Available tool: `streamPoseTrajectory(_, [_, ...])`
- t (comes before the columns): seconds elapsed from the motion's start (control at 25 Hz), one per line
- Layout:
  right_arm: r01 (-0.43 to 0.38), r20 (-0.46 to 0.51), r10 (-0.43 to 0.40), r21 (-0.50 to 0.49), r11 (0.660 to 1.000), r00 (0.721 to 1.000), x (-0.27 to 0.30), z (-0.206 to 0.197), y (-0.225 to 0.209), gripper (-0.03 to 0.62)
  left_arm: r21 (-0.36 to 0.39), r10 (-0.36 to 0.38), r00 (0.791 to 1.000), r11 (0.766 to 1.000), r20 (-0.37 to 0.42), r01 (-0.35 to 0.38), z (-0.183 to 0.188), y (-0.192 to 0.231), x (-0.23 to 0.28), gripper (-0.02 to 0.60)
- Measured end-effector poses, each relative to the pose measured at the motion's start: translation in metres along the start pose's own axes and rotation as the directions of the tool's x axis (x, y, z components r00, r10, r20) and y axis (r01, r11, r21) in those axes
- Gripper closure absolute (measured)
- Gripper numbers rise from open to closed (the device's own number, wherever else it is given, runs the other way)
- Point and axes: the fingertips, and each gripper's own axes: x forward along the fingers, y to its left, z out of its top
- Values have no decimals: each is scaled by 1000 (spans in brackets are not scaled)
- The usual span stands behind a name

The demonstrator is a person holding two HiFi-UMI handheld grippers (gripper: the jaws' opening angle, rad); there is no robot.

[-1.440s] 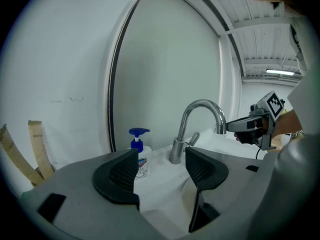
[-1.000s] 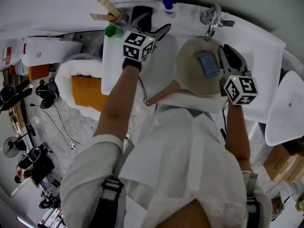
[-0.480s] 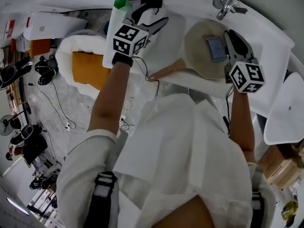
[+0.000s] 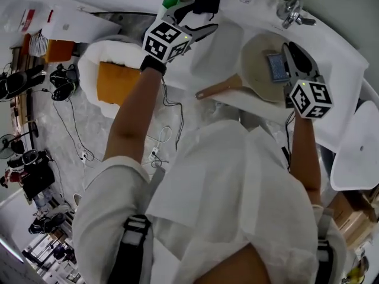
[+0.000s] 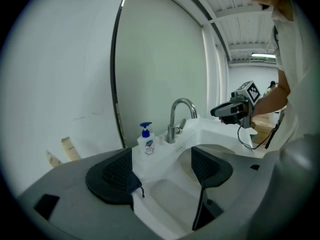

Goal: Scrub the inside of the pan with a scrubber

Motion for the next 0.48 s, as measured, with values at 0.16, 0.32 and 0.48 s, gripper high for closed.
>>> streamPoseTrajectory(0.16, [36,-3,-36,-6,999,999,-3,2,-2,522,80,-116,991,989,-70,121,-3,7,27,212])
streamPoseTrajectory(0.32, [78,-17,-77,17,997,997,0,-2,-6,520,107,-163,981,979,-102,174,-2,22,57,212])
streamPoseTrajectory(0.48, [114,-30,-113,45,992,993,6,-11,-12,522,114,-196,975,972,-102,207,-2,32,96,212])
